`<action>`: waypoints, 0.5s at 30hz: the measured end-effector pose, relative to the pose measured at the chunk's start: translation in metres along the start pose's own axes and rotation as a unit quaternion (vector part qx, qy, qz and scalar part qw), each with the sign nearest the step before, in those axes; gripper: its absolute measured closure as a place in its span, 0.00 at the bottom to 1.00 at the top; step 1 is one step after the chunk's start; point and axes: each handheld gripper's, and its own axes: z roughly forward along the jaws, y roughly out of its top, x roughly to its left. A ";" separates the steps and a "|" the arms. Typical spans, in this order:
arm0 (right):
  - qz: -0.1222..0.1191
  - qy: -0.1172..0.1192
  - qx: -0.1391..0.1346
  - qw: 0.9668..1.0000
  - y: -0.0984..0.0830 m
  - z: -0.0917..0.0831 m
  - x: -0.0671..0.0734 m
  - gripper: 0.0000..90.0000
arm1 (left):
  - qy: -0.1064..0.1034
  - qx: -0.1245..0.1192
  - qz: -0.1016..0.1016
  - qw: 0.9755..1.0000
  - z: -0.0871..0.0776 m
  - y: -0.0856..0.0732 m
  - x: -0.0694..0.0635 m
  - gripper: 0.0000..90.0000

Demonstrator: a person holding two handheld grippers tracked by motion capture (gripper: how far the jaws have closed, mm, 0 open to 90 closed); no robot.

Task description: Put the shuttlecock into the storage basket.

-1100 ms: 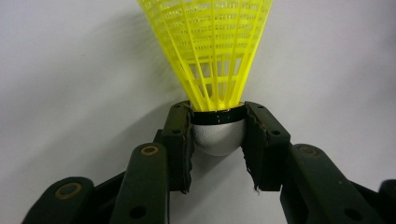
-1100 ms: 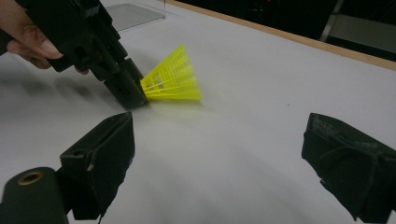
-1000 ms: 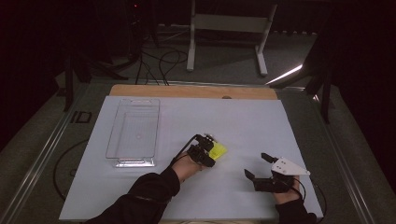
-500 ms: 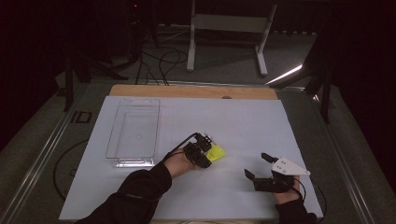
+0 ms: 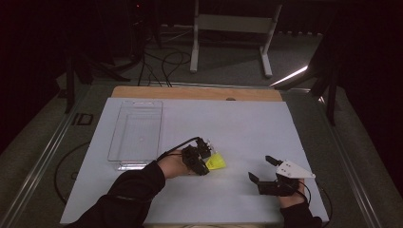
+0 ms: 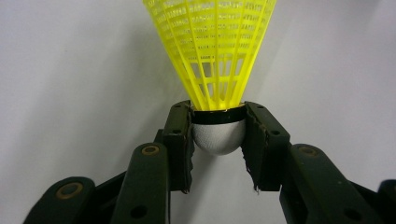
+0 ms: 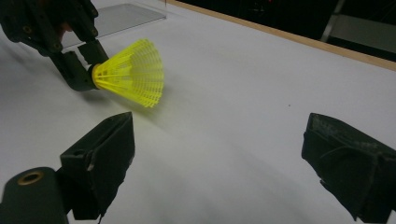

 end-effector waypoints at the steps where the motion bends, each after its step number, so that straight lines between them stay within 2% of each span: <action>1: 0.000 0.000 0.000 1.000 0.000 0.000 0.000 0.11 | 0.000 0.002 0.002 1.000 -0.001 -0.001 0.000 0.72; 3: -0.001 0.000 0.000 1.000 0.000 0.000 0.000 0.11 | -0.009 0.006 0.002 1.000 -0.004 -0.002 0.001 0.72; 7: -0.001 0.000 0.000 1.000 0.000 0.000 0.000 0.11 | -0.008 0.015 0.006 1.000 -0.008 -0.004 0.002 0.72; 9: -0.002 0.000 0.000 1.000 0.000 0.000 0.000 0.11 | -0.011 0.021 0.017 1.000 -0.013 -0.007 0.003 0.72; 11: -0.002 0.001 -0.001 1.000 0.000 0.000 0.000 0.11 | -0.013 0.025 0.019 0.999 -0.016 -0.009 0.004 0.72; 15: -0.003 0.001 0.001 1.000 0.000 0.000 0.000 0.11 | -0.022 0.021 0.018 0.999 -0.020 -0.013 0.006 0.72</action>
